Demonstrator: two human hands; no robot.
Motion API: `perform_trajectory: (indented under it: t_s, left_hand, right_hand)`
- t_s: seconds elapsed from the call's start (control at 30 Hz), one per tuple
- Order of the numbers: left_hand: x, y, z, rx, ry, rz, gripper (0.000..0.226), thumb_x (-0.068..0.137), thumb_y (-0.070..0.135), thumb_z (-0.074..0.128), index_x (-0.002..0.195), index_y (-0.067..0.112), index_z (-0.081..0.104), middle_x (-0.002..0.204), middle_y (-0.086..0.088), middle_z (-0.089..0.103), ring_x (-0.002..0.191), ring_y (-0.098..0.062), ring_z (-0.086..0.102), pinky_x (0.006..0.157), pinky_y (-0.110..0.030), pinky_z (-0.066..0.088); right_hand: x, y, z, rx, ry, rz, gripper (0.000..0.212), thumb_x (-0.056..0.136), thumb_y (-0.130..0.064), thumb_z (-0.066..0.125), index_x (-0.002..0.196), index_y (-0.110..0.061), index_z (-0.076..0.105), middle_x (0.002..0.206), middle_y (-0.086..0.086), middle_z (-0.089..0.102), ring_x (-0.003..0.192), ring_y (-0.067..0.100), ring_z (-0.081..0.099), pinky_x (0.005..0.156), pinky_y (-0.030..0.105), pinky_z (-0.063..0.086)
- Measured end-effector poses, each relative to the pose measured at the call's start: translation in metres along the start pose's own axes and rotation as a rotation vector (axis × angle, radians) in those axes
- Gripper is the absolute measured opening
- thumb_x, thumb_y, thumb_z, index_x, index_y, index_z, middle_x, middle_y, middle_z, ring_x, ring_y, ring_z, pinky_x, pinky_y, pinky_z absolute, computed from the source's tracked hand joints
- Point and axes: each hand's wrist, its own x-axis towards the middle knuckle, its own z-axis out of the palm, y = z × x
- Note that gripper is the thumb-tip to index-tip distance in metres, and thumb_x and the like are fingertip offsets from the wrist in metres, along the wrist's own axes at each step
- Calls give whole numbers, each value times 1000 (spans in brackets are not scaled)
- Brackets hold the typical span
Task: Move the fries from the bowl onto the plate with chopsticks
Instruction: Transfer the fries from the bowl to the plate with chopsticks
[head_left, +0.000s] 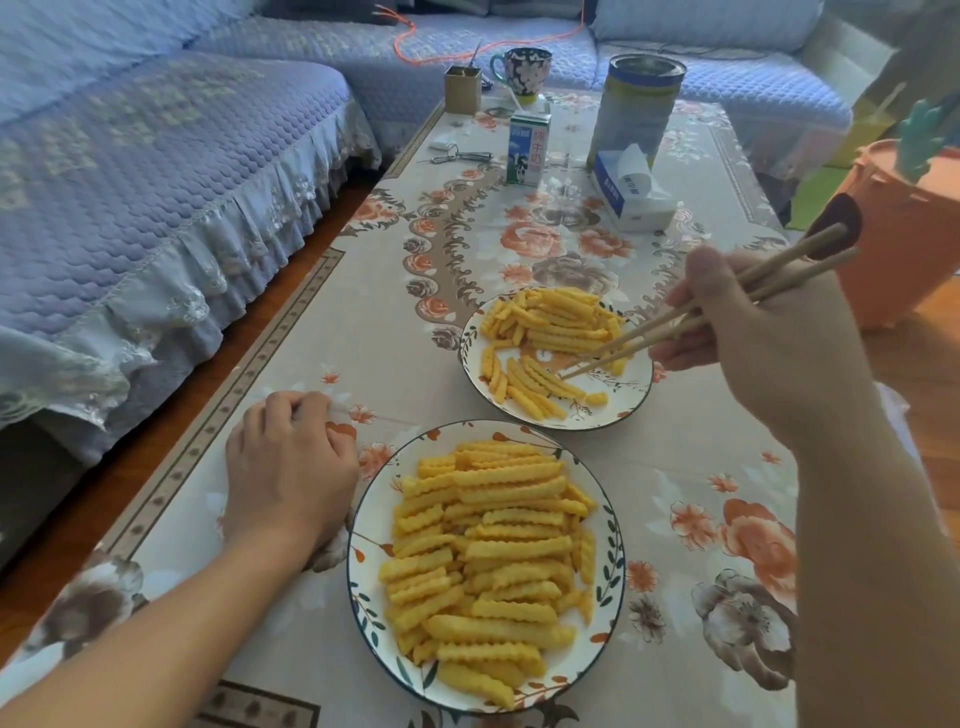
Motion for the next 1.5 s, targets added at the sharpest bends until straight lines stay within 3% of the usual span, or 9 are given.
perform_trajectory:
  t_s: [0.17,0.3,0.47,0.73,0.87,1.07,1.2,1.33,1.5]
  left_hand:
    - [0,1,-1,-12,-5,-2,42,82,27,40,111,11,66,113,-17,61,105,-39,53,92,-52,46]
    - [0,0,0,2,-17,-11,32,86,19,51,113,10,66,115,-17,60,106,-38,53,93,-52,45]
    - [0,2,-1,-11,-2,-12,45,82,28,38,112,11,66,114,-16,60,105,-39,53,93,-53,45]
    - [-1,2,-2,-6,-13,-23,34,86,21,47,112,10,66,113,-17,59,105,-39,52,93,-53,45]
    - [-1,3,-2,-14,1,-12,42,82,27,39,109,10,66,112,-17,60,103,-39,53,92,-53,45]
    - [-1,1,-1,-2,-19,-20,29,87,19,52,110,10,66,114,-16,59,106,-38,52,93,-52,45]
    - [-1,2,-2,-6,-9,-13,40,83,27,40,109,11,65,113,-17,59,104,-38,52,92,-53,45]
    - [-1,3,-3,-14,-13,-14,42,83,29,37,110,12,65,113,-16,59,105,-38,52,93,-53,44]
    - [-1,2,-1,-19,-15,-26,31,86,21,48,110,11,65,114,-16,60,106,-38,52,94,-53,45]
  right_hand:
    - [0,8,13,-59,-8,2,34,103,-37,57,82,-14,71,62,9,72,57,24,75,61,40,65]
    - [2,11,17,-52,-10,42,34,103,-36,58,84,-11,71,66,12,73,58,24,75,61,38,65]
    - [2,9,16,-18,19,26,36,103,-39,57,82,-12,70,65,12,73,58,24,75,58,35,63]
    - [4,19,23,-18,1,52,36,104,-37,56,83,-11,69,67,14,72,57,24,74,61,39,64]
    - [4,10,13,73,16,27,43,105,-39,52,81,-7,66,64,17,70,56,29,73,56,39,63]
    - [-11,-19,3,196,-285,53,46,90,-43,54,77,-1,66,59,19,68,54,38,71,52,43,62]
    - [-13,-18,6,148,-366,51,46,87,-46,57,78,-2,68,59,15,66,53,37,70,51,39,61]
    - [-9,-17,-2,204,-299,71,49,90,-45,53,79,1,67,57,16,65,50,36,68,48,37,60]
    - [0,-4,-2,175,-78,59,48,96,-48,54,82,-4,68,63,18,71,55,33,72,55,44,63]
